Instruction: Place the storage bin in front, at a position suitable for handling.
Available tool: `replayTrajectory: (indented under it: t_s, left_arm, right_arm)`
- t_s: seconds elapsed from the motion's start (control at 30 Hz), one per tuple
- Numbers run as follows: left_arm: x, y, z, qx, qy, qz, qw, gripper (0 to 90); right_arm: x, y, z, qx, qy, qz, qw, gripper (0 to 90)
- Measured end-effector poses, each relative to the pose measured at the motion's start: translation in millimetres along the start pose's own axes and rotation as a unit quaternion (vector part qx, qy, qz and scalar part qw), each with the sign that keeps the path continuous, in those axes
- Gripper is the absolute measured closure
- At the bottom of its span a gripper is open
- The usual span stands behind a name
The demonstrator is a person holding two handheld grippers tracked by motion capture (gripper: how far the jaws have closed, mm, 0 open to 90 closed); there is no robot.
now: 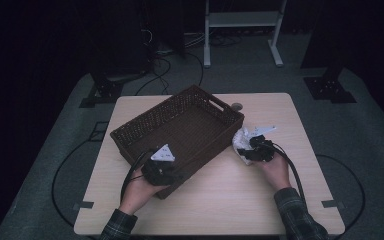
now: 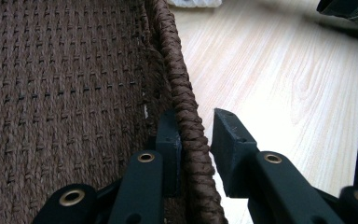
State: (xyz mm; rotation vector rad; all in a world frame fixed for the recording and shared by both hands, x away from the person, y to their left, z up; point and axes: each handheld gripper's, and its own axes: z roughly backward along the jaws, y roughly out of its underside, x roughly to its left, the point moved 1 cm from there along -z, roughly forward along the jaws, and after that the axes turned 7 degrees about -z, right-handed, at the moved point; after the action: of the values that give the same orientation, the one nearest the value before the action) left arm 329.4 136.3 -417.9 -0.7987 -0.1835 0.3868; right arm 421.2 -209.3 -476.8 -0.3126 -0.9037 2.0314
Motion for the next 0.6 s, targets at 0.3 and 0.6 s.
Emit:
replayTrajectory:
  t_s: [0.3,0.6]
  left_arm:
    - [0.1,0.0,0.0,0.0,0.001,0.001,1.0,71.5]
    - [0.2,-0.1,-0.1,-0.001,0.001,0.002,1.0,71.5]
  right_arm:
    - [6.9,-9.1,23.3,-0.042,-0.003,0.005,0.9991,66.0]
    - [12.5,-18.4,46.7,-0.077,-0.009,0.015,0.9969,66.0]
